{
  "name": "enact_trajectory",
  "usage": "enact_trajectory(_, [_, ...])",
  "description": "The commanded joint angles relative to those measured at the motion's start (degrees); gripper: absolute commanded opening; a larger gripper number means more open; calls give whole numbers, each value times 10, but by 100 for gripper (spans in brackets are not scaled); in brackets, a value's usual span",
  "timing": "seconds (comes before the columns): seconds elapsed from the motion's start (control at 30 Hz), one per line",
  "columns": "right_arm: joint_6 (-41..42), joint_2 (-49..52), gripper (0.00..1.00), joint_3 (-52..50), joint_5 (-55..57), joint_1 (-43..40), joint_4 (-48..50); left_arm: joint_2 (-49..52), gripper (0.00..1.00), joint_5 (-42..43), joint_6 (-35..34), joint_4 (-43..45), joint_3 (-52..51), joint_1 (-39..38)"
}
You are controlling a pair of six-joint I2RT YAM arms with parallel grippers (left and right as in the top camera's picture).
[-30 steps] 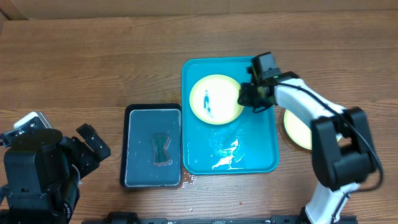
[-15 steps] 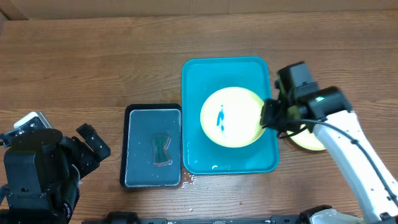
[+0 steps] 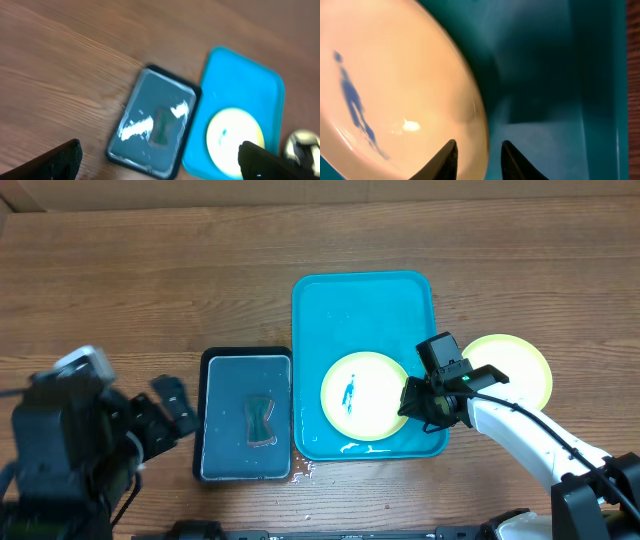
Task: Clean dirty plates on tray and stack at the side
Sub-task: 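Grasp the far yellow plate rim and drag it toward tray center, then dip the sponge in the black tray water with the left gripper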
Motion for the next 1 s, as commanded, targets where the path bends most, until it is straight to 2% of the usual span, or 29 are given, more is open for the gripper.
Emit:
enact_trajectory(0.0, [-51,-26,32,22,-16,-1,-19,51,94,120,118,-8,-29,2])
enact_trajectory(0.13, [-53,-70,29,36,-6,-3,-42,106,83,125,160,-18,-96,2])
enact_trajectory(0.3, [-52,-137,29,37,-2,-13,-53,189,84,154,162,38,-219,-16])
enact_trajectory(0.5, [-52,-146,29,37,-2,-13,-75,283,82,160,137,157,-313,-37])
enact_trajectory(0.67, [-52,-146,30,37,-2,-13,-83,359,47,170,136,238,-360,-67])
enact_trajectory(0.8, [-52,-146,31,37,-2,-13,-84,415,36,137,87,276,-375,-90])
enact_trajectory(0.93, [-52,-146,31,37,-2,-13,-87,454,6,129,68,300,-375,-98])
enact_trajectory(0.97, [-52,-146,31,37,-2,-13,-87,457,4,127,65,301,-375,-98])
